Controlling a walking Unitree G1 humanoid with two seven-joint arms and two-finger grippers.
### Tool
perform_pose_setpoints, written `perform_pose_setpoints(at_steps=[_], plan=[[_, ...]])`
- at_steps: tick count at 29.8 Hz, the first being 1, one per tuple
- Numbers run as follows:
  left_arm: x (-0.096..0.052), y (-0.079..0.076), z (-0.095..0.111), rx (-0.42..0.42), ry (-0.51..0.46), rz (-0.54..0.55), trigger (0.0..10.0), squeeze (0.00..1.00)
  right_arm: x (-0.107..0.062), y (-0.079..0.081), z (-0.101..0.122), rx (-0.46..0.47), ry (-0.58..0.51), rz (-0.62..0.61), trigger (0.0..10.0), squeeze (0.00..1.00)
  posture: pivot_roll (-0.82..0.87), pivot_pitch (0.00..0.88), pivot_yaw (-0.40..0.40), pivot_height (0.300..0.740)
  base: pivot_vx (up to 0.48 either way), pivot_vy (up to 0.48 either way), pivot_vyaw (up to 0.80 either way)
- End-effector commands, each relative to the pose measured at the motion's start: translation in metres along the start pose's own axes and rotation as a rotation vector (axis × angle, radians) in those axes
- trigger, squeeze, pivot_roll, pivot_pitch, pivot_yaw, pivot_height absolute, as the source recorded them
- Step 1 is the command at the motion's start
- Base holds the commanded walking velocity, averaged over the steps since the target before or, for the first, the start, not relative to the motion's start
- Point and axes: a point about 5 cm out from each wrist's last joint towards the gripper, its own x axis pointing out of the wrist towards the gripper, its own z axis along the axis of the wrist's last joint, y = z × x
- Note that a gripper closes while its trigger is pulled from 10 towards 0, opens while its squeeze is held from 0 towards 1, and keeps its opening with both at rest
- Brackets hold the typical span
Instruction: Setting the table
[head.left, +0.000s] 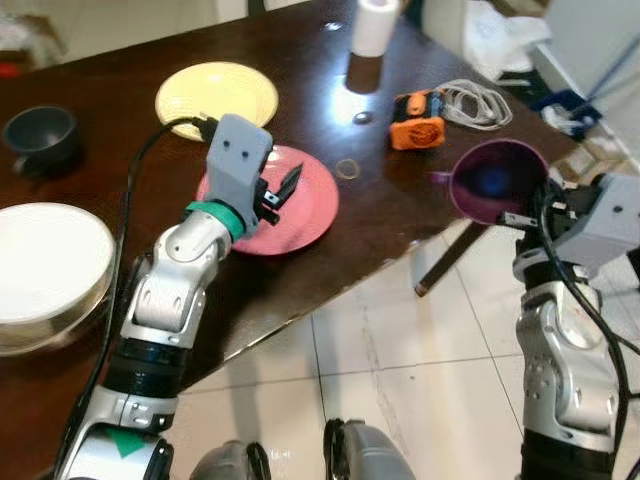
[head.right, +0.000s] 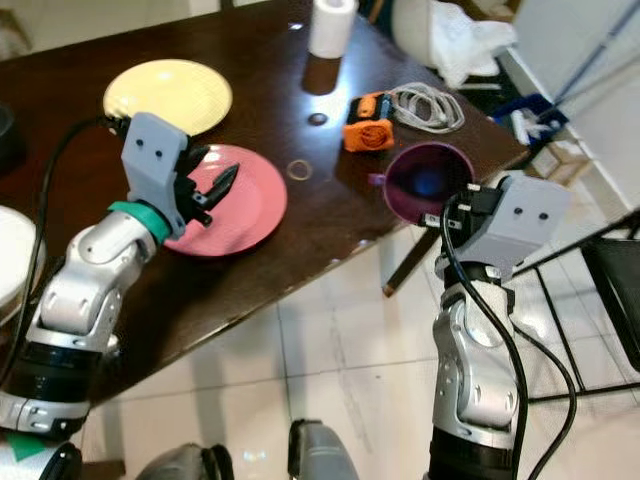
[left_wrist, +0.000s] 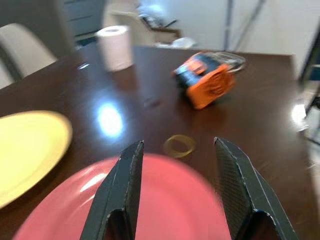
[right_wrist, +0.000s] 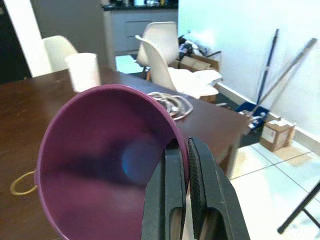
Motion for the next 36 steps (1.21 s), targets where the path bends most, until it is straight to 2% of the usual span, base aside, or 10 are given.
perform_pose_setpoints(at_steps=[1, 36], plan=[[0.0007, -0.0018, -0.0015, 0.007, 0.002, -0.006, 10.0, 0.00, -0.0002, -0.0014, 0.0004, 0.011, 0.004, -0.006, 10.0, 0.00, 0.09, 0.066, -0.005, 0.740, 0.000, 0.000, -0.80], [0.0015, -0.0002, -0.0026, -0.022, -0.008, 0.001, 10.0, 0.00, 0.0013, 0.0034, 0.0012, 0.003, 0.001, 0.022, 10.0, 0.00, 0.09, 0.064, -0.010, 0.740, 0.000, 0.000, -0.80]])
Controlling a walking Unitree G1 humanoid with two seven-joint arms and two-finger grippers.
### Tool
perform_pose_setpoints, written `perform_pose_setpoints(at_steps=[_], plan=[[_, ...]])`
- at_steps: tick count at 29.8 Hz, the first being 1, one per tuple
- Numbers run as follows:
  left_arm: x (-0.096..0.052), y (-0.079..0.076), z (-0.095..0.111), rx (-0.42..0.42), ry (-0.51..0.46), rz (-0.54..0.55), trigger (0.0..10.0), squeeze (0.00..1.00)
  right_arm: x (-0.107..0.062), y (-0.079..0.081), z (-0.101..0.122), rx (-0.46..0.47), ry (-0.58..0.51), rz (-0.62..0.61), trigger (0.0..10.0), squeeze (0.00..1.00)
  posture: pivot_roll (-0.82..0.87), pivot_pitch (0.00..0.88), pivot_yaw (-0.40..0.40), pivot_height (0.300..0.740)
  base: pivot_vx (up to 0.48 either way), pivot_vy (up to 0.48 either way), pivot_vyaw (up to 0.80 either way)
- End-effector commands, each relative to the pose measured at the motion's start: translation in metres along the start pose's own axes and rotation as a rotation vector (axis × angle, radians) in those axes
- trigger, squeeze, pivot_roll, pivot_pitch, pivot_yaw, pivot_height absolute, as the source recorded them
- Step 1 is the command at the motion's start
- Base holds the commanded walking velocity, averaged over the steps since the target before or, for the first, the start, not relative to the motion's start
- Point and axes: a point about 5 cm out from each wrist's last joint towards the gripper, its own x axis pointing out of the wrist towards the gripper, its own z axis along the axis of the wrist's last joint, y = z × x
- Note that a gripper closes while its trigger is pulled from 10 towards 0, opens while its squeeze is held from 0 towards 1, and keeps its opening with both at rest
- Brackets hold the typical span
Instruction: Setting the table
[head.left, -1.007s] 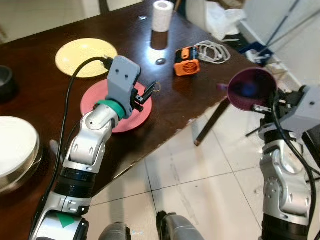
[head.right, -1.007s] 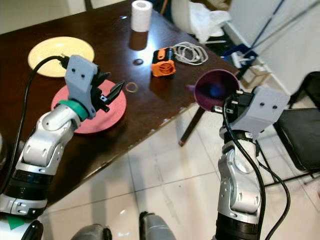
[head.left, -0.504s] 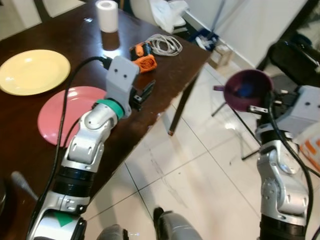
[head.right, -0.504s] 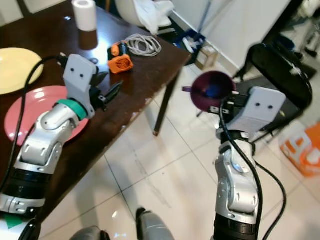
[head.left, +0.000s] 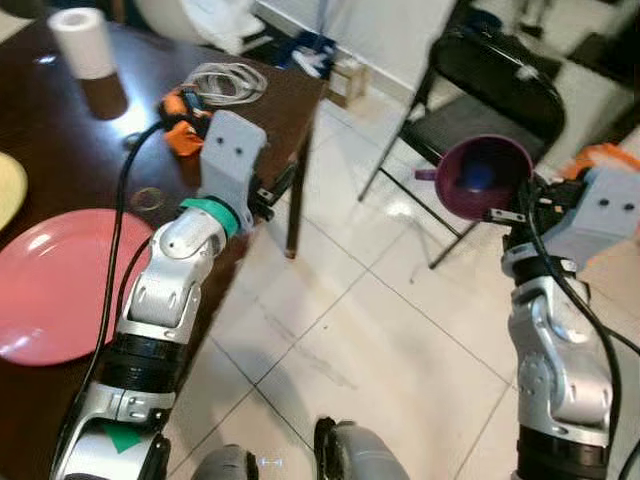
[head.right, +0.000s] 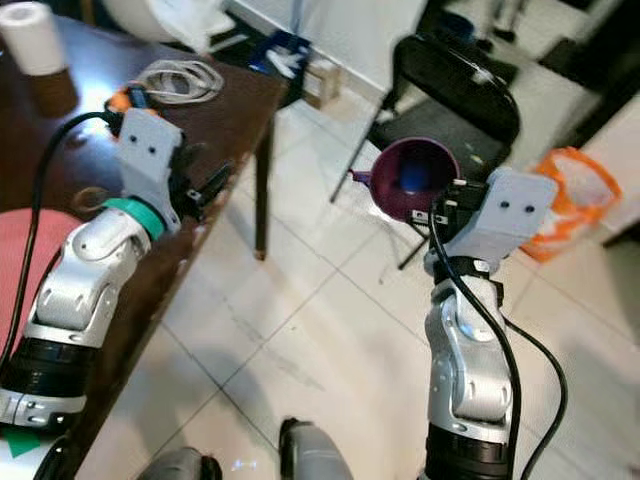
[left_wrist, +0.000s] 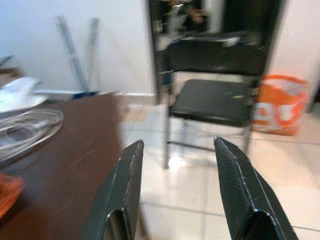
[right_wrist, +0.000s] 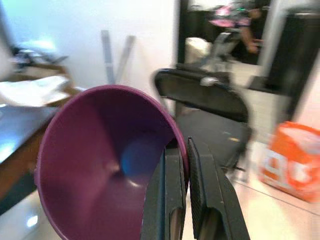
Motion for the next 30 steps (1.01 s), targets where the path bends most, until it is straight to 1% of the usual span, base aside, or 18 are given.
perform_pose_setpoints(at_steps=[1, 11, 20, 30], plan=[[0.0000, -0.0040, -0.0012, -0.018, -0.001, -0.014, 10.0, 0.00, -0.0008, -0.0033, 0.0008, 0.000, -0.004, -0.009, 10.0, 0.00, 0.09, 0.064, -0.010, 0.740, 0.000, 0.000, -0.80], [-0.0002, -0.0033, -0.0013, -0.029, -0.004, -0.011, 10.0, 0.00, -0.0011, -0.0032, 0.0003, -0.002, -0.002, -0.008, 10.0, 0.00, 0.09, 0.064, -0.012, 0.740, 0.000, 0.000, -0.80], [-0.0030, -0.0023, -0.0075, -0.022, 0.012, -0.004, 10.0, 0.00, -0.0025, -0.0042, -0.0029, -0.012, 0.009, -0.004, 10.0, 0.00, 0.09, 0.060, -0.014, 0.740, 0.000, 0.000, -0.80], [-0.0019, -0.0012, -0.0079, -0.035, 0.007, 0.007, 10.0, 0.00, -0.0015, -0.0037, -0.0021, -0.019, 0.005, 0.003, 10.0, 0.00, 0.08, 0.051, -0.017, 0.740, 0.000, 0.000, -0.80]])
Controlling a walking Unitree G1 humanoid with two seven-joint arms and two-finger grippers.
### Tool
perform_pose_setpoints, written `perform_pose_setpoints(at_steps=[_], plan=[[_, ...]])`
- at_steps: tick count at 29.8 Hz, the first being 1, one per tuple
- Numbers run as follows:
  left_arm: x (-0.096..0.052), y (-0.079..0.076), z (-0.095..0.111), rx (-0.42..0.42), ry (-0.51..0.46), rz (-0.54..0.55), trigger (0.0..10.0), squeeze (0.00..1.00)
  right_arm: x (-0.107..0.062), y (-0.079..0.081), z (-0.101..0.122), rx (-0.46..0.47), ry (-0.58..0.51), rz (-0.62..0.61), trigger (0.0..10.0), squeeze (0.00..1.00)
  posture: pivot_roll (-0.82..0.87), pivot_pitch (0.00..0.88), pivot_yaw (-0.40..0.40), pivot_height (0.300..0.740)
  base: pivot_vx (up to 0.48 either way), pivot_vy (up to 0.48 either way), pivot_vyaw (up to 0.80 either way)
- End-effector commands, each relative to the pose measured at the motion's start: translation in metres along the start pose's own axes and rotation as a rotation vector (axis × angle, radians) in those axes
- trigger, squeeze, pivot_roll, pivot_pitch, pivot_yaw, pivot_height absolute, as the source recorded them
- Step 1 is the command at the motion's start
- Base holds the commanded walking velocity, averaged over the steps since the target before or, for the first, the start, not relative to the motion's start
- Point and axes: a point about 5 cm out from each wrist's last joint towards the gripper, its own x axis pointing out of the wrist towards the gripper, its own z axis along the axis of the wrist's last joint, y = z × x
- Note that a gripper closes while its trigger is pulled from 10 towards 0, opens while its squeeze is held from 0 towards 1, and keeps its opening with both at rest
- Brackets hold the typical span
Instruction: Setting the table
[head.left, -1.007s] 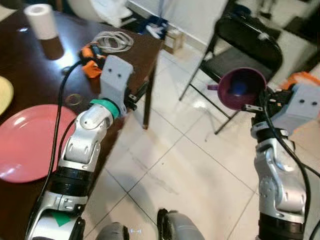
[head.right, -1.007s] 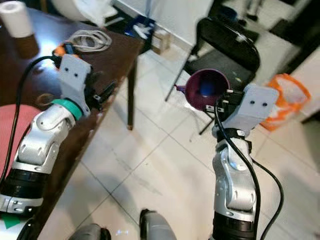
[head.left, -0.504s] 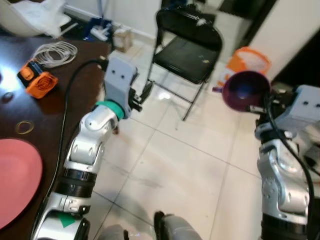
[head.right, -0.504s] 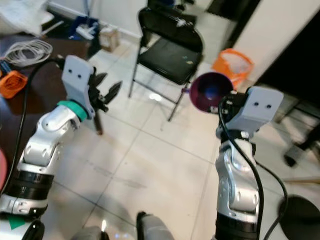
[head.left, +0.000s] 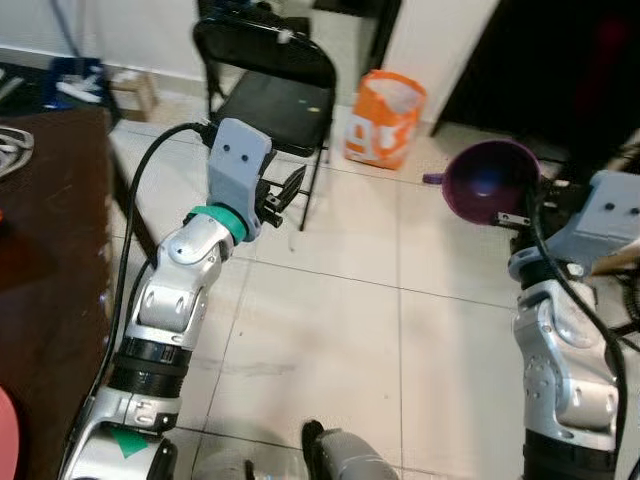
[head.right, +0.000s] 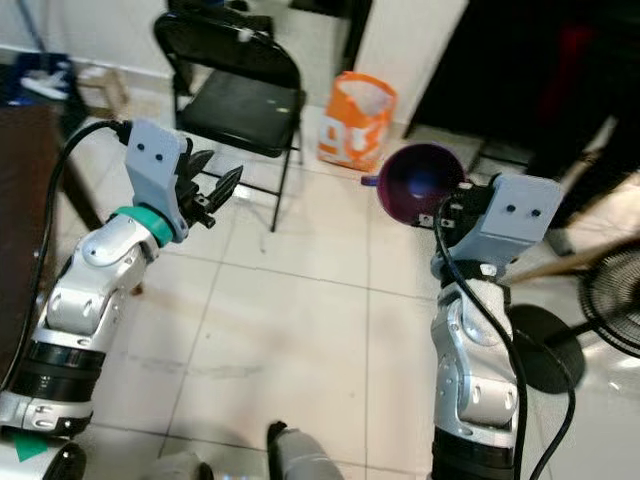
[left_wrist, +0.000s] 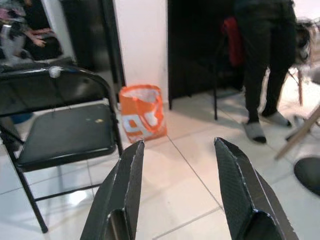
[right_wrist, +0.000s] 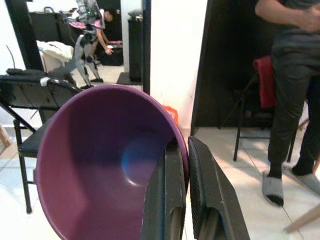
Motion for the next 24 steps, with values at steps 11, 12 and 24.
perform_pose_setpoints(at_steps=[11, 12, 24], plan=[[0.0015, -0.0017, -0.0085, -0.014, 0.019, 0.007, 10.0, 0.00, -0.0002, -0.0068, -0.0012, -0.020, 0.003, -0.016, 10.0, 0.00, 0.08, 0.040, -0.019, 0.740, 0.000, 0.000, -0.80], [0.0015, -0.0017, -0.0085, -0.014, 0.019, 0.007, 10.0, 0.00, -0.0002, -0.0068, -0.0012, -0.020, 0.003, -0.016, 10.0, 0.00, 0.08, 0.040, -0.019, 0.740, 0.000, 0.000, -0.80], [0.0024, -0.0036, -0.0127, -0.016, 0.029, 0.013, 10.0, 0.00, -0.0005, -0.0091, -0.0010, -0.031, 0.005, -0.016, 10.0, 0.00, 0.07, 0.045, -0.018, 0.740, 0.000, 0.000, -0.80]])
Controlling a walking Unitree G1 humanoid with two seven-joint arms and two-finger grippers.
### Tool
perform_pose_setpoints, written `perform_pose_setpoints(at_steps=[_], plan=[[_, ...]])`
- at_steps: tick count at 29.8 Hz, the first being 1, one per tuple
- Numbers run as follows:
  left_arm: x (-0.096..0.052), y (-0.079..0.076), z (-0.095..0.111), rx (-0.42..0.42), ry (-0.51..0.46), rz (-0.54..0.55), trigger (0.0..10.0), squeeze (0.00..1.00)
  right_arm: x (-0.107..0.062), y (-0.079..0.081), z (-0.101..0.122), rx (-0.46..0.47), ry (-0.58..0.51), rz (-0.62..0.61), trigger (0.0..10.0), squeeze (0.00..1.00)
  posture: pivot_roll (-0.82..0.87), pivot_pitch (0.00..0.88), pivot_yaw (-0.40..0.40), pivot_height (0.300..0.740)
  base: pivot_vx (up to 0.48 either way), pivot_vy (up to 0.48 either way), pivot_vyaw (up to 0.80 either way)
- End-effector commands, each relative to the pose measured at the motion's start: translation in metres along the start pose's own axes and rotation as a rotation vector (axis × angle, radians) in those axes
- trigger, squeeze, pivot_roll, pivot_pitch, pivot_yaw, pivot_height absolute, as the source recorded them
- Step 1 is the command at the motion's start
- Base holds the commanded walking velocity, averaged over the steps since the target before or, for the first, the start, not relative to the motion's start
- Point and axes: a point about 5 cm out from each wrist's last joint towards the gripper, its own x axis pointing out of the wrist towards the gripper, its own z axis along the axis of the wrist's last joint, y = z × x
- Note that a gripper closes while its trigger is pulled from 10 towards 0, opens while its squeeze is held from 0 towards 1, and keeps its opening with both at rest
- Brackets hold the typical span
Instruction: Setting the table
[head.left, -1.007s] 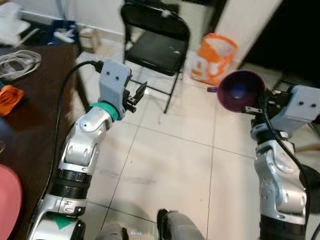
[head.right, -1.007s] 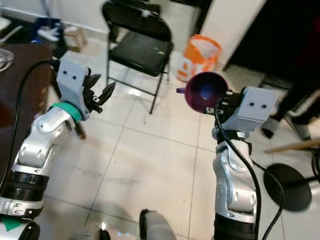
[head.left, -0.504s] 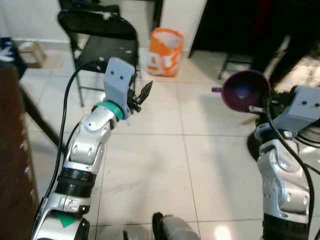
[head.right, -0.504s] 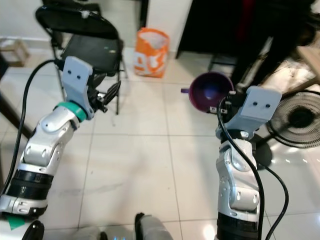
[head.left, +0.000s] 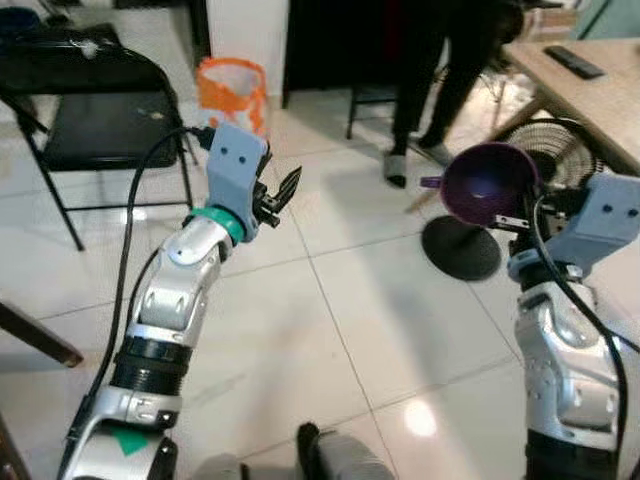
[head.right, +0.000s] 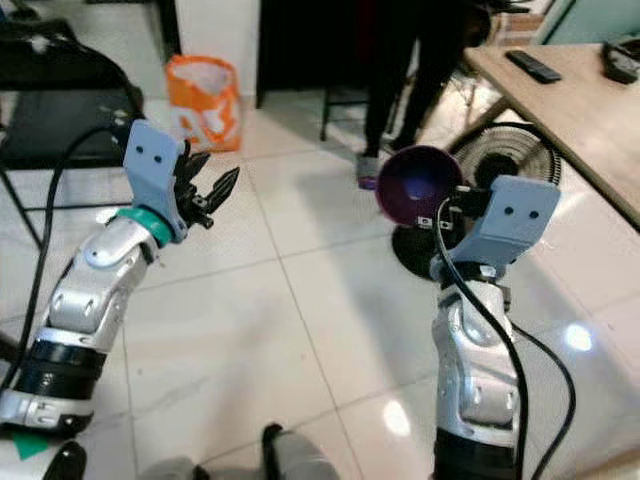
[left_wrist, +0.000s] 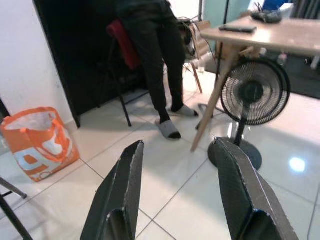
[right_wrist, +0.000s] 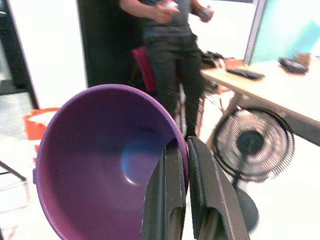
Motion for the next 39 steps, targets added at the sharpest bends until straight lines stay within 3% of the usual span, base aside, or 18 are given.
perform_pose_setpoints(at_steps=[1, 9, 10, 12, 17, 35, 39], plan=[[0.003, -0.007, -0.004, -0.001, 0.013, -0.018, 10.0, 0.00, -0.001, -0.007, 0.001, -0.015, -0.003, -0.021, 10.0, 0.00, 0.07, 0.042, -0.007, 0.740, 0.000, 0.000, -0.80], [0.009, -0.008, 0.001, 0.020, 0.002, -0.048, 10.0, 0.00, 0.000, -0.009, 0.003, -0.009, -0.029, -0.054, 10.0, 0.00, 0.08, 0.033, 0.027, 0.740, 0.000, 0.000, -0.80], [0.011, -0.006, 0.004, 0.031, -0.001, -0.057, 10.0, 0.00, 0.002, -0.009, 0.002, -0.003, -0.037, -0.063, 10.0, 0.00, 0.09, 0.021, 0.068, 0.740, 0.000, 0.000, -0.80], [0.014, -0.002, 0.007, 0.047, -0.005, -0.063, 10.0, 0.00, 0.003, -0.007, 0.002, 0.007, -0.045, -0.072, 10.0, 0.00, 0.10, 0.015, 0.076, 0.740, 0.000, 0.000, -0.80], [0.019, 0.004, 0.012, 0.066, -0.013, -0.065, 10.0, 0.00, 0.005, -0.003, 0.001, 0.023, -0.053, -0.078, 10.0, 0.00, 0.10, 0.006, 0.077, 0.740, 0.000, 0.000, -0.80], [0.019, -0.004, 0.007, 0.049, -0.014, -0.068, 10.0, 0.00, 0.005, -0.003, 0.002, 0.022, -0.060, -0.072, 10.0, 0.00, 0.09, 0.011, 0.062, 0.740, 0.000, 0.000, -0.80], [0.021, -0.004, 0.005, 0.114, -0.015, -0.022, 10.0, 0.00, 0.008, -0.001, 0.007, 0.037, -0.097, -0.057, 10.0, 0.00, 0.10, 0.011, 0.059, 0.740, 0.231, 0.000, -0.40]])
